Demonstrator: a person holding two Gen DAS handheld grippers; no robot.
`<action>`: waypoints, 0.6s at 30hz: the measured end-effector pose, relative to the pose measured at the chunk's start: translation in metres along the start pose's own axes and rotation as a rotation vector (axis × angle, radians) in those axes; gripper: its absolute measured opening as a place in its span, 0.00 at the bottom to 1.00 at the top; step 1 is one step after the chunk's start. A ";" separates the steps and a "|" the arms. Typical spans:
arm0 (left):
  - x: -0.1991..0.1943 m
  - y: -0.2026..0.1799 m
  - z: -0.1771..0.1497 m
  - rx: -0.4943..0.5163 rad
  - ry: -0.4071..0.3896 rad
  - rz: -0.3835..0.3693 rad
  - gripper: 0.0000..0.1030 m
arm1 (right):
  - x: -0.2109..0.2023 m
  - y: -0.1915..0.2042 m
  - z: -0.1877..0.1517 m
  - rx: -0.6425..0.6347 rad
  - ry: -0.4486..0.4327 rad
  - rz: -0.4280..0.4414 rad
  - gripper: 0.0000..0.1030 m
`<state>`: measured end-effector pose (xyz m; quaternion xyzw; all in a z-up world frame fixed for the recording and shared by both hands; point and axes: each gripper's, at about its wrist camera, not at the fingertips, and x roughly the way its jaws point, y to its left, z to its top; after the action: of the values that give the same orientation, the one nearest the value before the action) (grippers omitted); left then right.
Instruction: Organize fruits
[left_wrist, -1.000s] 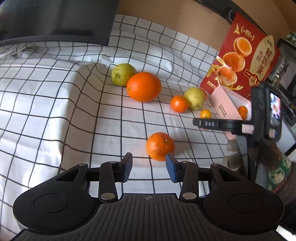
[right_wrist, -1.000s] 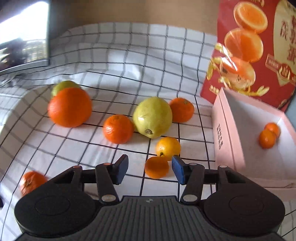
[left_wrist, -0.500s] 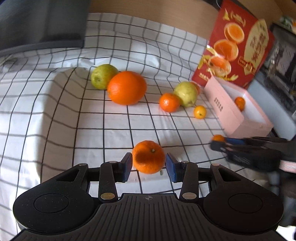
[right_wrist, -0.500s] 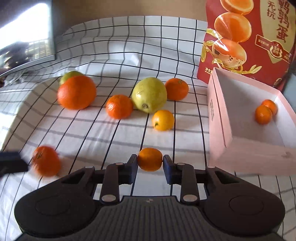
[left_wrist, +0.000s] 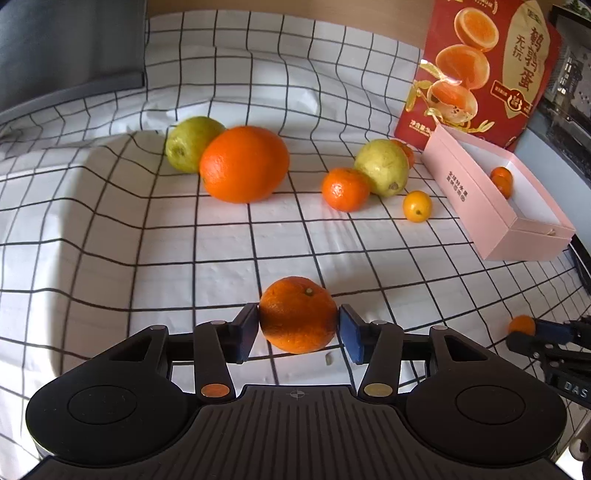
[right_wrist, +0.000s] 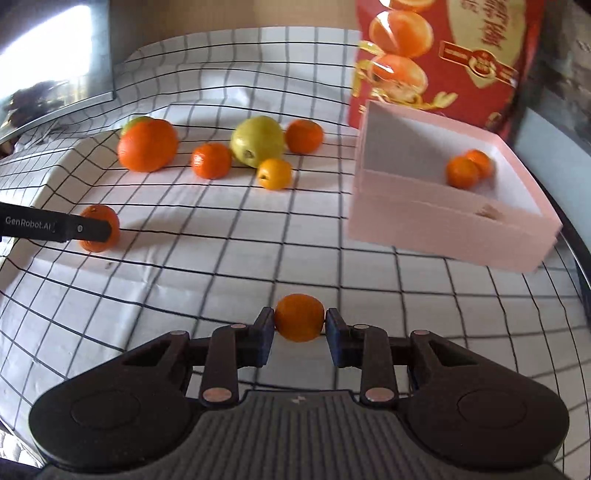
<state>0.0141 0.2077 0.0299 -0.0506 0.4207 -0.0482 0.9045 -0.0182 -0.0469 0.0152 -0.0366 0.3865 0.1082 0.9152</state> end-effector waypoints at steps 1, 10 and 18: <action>0.001 -0.002 0.000 0.006 -0.001 0.011 0.52 | -0.001 -0.002 -0.001 0.004 0.000 0.000 0.29; 0.000 -0.010 -0.003 -0.041 0.020 -0.033 0.51 | -0.003 -0.011 -0.012 0.006 -0.003 -0.004 0.50; -0.014 -0.054 -0.013 0.020 0.048 -0.177 0.51 | 0.004 -0.018 -0.018 0.029 -0.004 -0.044 0.72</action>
<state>-0.0076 0.1552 0.0394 -0.0773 0.4357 -0.1332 0.8868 -0.0243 -0.0663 -0.0003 -0.0318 0.3852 0.0825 0.9186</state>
